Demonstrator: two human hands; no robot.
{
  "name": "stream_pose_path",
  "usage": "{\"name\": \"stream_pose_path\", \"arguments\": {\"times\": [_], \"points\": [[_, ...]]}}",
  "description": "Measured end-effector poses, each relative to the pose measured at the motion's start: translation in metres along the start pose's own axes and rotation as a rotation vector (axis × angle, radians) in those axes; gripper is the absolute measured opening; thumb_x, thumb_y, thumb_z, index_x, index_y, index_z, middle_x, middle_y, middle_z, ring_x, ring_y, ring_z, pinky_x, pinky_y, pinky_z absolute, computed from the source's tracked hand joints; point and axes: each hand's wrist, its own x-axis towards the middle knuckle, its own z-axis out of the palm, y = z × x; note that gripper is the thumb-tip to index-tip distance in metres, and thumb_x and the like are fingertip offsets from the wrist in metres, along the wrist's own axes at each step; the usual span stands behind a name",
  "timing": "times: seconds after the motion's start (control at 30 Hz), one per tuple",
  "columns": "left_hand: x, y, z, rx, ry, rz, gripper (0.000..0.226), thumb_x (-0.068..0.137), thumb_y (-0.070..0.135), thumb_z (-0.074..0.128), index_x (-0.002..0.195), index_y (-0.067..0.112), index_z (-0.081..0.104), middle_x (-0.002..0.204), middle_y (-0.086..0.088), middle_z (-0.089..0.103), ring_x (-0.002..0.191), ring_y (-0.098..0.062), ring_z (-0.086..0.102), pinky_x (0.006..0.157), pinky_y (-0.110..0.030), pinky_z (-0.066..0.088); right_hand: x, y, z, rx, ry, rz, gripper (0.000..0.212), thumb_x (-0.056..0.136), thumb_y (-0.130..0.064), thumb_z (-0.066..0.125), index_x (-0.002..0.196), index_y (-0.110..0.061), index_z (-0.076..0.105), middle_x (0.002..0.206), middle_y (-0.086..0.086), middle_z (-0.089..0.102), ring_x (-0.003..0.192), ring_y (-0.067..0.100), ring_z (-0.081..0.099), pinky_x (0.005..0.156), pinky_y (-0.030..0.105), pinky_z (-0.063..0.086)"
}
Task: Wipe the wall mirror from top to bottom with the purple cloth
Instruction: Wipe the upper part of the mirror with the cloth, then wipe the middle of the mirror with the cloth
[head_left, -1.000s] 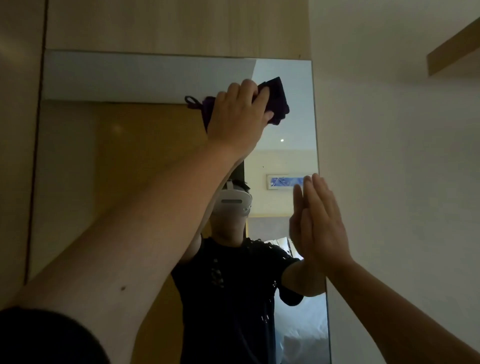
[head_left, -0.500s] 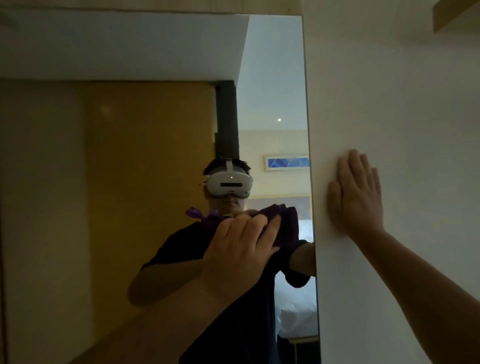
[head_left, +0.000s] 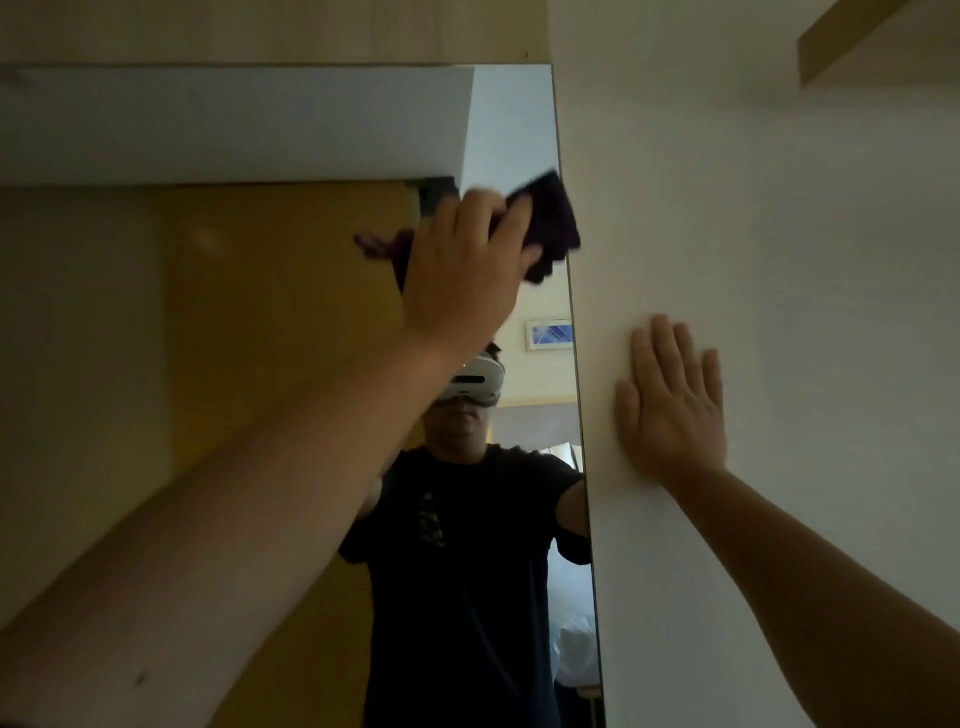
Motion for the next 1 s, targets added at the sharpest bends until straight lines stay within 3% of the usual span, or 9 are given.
{"name": "stream_pose_path", "arguments": {"times": [0.1, 0.23, 0.37, 0.63, 0.83, 1.0], "points": [[0.026, 0.001, 0.019, 0.088, -0.071, 0.015, 0.041, 0.097, 0.037, 0.059, 0.127, 0.010, 0.063, 0.107, -0.011, 0.059, 0.093, -0.030, 0.057, 0.077, -0.042, 0.051, -0.001, 0.000, 0.001, 0.005, 0.012, -0.007, 0.062, 0.102, -0.046, 0.015, 0.156, -0.018, 0.007, 0.165, 0.005, 0.006, 0.151, 0.019, -0.004, 0.122, 0.040, -0.009], [-0.015, 0.021, 0.011, 0.068, -0.103, 0.123, 0.045, 0.100, 0.039, 0.054, 0.133, 0.009, 0.058, 0.109, -0.011, 0.057, 0.093, -0.028, 0.055, 0.078, -0.039, 0.047, -0.001, 0.003, 0.000, 0.030, 0.025, -0.030, 0.061, 0.102, -0.045, 0.019, 0.156, -0.015, 0.016, 0.165, 0.008, 0.011, 0.152, 0.023, 0.001, 0.122, 0.043, -0.004], [-0.096, 0.055, -0.012, -0.028, -0.208, 0.166, 0.046, 0.103, 0.038, 0.049, 0.137, 0.008, 0.054, 0.114, -0.011, 0.054, 0.099, -0.029, 0.053, 0.085, -0.041, 0.046, -0.001, 0.009, -0.003, 0.061, 0.030, -0.067, 0.059, 0.104, -0.043, 0.024, 0.155, -0.014, 0.020, 0.164, 0.009, 0.013, 0.151, 0.020, -0.001, 0.122, 0.043, -0.001], [-0.303, 0.128, -0.069, -0.144, -0.457, 0.417, 0.048, 0.094, 0.037, 0.068, 0.136, 0.018, 0.054, 0.109, 0.000, 0.051, 0.086, -0.019, 0.055, 0.078, -0.034, 0.040, -0.015, 0.005, -0.010, 0.088, -0.021, -0.028, 0.059, 0.103, -0.042, 0.021, 0.155, -0.013, 0.022, 0.164, 0.009, 0.015, 0.152, 0.026, 0.006, 0.122, 0.043, 0.001], [-0.291, 0.123, -0.079, -0.226, -0.409, 0.361, 0.036, 0.102, 0.039, 0.056, 0.130, 0.017, 0.060, 0.104, 0.000, 0.058, 0.083, -0.019, 0.055, 0.069, -0.033, 0.047, -0.035, -0.019, -0.030, 0.167, -0.106, 0.095, 0.060, 0.102, -0.041, 0.021, 0.155, -0.013, 0.022, 0.164, 0.010, 0.015, 0.152, 0.028, 0.008, 0.122, 0.044, 0.006], [-0.275, 0.070, -0.116, -0.243, -0.349, 0.170, 0.034, 0.098, 0.036, 0.062, 0.126, 0.015, 0.062, 0.104, -0.004, 0.060, 0.089, -0.023, 0.055, 0.080, -0.036, 0.045, -0.068, -0.069, -0.047, 0.236, -0.071, 0.135, 0.056, 0.105, -0.037, 0.022, 0.153, -0.008, 0.029, 0.163, 0.014, 0.019, 0.152, 0.029, 0.013, 0.122, 0.045, 0.009]]}}
